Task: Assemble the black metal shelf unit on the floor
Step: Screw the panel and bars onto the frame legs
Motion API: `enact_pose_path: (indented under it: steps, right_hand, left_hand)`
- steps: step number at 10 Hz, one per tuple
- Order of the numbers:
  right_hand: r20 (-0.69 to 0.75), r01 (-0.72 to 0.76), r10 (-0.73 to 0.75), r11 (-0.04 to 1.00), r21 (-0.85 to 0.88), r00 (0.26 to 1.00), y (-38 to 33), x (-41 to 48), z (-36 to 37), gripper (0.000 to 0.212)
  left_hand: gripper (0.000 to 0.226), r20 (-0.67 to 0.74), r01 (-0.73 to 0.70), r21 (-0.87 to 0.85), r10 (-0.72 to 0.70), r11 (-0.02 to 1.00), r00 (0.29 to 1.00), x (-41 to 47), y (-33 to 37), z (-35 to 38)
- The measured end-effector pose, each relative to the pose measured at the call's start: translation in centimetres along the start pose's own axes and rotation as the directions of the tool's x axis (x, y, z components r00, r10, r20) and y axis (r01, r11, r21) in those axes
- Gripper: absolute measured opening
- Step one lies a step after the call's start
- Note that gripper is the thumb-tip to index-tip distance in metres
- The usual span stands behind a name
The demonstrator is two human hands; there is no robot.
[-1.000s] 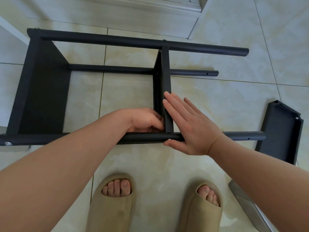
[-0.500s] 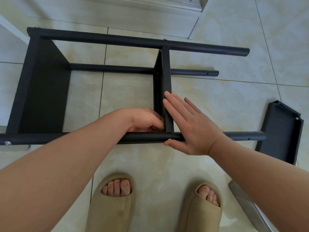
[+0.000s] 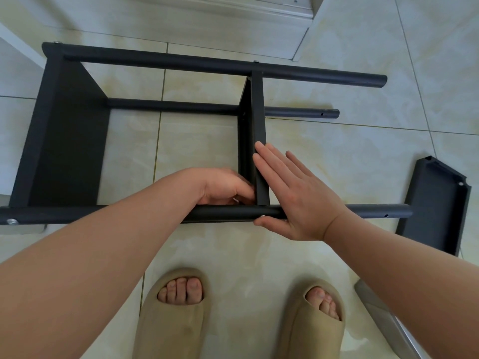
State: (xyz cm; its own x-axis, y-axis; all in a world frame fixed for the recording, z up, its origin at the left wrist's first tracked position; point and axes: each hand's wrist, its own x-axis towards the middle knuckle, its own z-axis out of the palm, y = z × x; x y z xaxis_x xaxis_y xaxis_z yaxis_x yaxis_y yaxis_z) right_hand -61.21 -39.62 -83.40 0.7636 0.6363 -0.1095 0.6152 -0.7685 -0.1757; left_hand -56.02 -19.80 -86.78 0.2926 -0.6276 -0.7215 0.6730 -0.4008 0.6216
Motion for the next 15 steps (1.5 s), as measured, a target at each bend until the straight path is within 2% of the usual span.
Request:
enact_pose_path:
  steps: [3,5,6,9,10,12,14,15]
  right_hand:
    - [0.003,-0.002,0.002,1.0,0.002,1.0,-0.01,0.0,0.0,0.1]
    - [0.01,-0.001,0.001,1.0,0.0,1.0,-0.02,0.01,-0.05,0.1]
    - [0.01,0.0,0.0,1.0,-0.001,1.0,-0.04,0.01,-0.04,0.1]
    - [-0.006,0.002,-0.002,1.0,0.004,1.0,0.03,0.01,0.1,0.1]
    - [-0.01,0.002,-0.002,1.0,0.002,1.0,0.04,0.02,0.1,0.1]
    - [-0.001,0.003,-0.003,1.0,0.0,1.0,0.0,0.01,0.02,0.1]
    - [-0.001,-0.001,0.001,1.0,0.004,1.0,-0.04,0.01,-0.03,0.1]
    - [0.001,-0.002,0.002,1.0,0.001,1.0,-0.08,0.03,-0.05,0.1]
  left_hand:
    - [0.018,0.022,-0.04,-0.058,0.042,0.998,0.999,-0.11,0.08,-0.26]
    - [0.02,0.056,0.023,-0.118,-0.016,0.993,0.998,-0.09,0.13,-0.2]
    - [0.015,0.027,0.046,-0.009,-0.046,0.999,0.999,-0.14,0.03,-0.1]
    - [0.029,-0.007,-0.013,-0.013,0.013,1.0,1.0,0.02,-0.12,-0.27]
    - [0.017,0.025,-0.037,-0.044,0.038,0.998,0.999,-0.07,-0.04,-0.32]
    - [0.021,0.065,-0.006,-0.087,0.012,0.996,0.998,-0.13,0.16,-0.1]
    - [0.023,-0.014,-0.022,0.028,0.023,0.999,1.0,0.06,-0.16,-0.16]
    - [0.021,0.0,-0.038,0.006,0.038,0.999,0.999,0.21,-0.3,-0.32]
